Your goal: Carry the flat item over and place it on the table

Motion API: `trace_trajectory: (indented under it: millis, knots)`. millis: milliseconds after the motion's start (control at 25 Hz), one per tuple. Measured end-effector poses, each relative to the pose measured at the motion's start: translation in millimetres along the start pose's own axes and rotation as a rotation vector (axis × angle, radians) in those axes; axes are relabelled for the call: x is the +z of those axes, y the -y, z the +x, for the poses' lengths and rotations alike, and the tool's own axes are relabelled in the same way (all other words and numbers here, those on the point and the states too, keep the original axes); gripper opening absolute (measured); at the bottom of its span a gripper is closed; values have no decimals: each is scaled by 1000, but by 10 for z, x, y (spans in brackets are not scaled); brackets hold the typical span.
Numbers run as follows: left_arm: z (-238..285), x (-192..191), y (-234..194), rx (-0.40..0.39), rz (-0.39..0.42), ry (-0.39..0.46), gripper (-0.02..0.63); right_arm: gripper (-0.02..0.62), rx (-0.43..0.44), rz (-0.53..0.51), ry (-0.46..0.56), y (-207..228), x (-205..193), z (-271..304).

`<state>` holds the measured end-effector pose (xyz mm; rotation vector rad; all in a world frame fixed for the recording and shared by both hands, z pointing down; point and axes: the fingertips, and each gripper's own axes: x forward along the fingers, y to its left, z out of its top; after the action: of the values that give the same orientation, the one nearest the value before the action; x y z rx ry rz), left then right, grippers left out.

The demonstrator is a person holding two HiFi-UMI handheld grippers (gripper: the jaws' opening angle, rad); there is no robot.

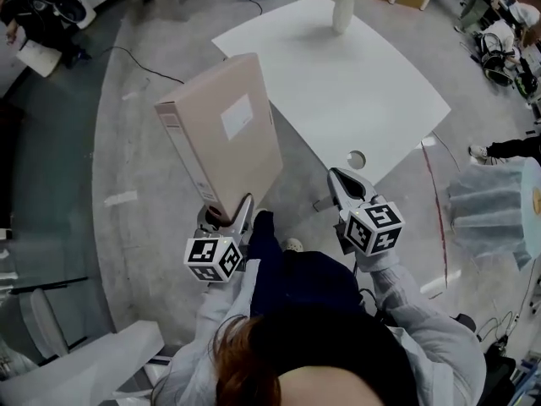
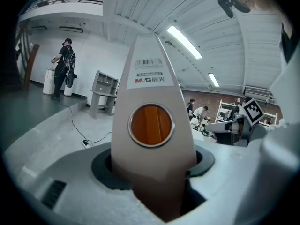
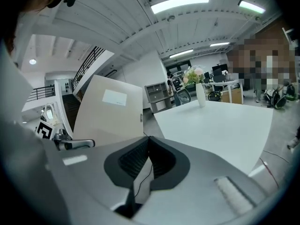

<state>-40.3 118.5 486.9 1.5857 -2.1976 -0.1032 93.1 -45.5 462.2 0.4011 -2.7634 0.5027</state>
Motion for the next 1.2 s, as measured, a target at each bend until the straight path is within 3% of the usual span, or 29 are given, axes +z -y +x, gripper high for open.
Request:
trace_trajectory:
  millis: [200, 360, 880, 1200]
  knots:
    - [91, 31, -111, -10, -3, -6, 281, 12, 6, 0, -5, -18, 39, 201]
    - [478, 246, -297, -41, -3, -11, 281, 12, -19, 1, 4, 134, 266, 527]
    - [1882, 1462, -1135, -232, 73, -8, 281, 12, -178, 39, 105, 457, 1282, 1759]
    - [2469, 1803, -1497, -364, 99, -35, 281, 12, -300, 57, 159, 570, 1564, 2240]
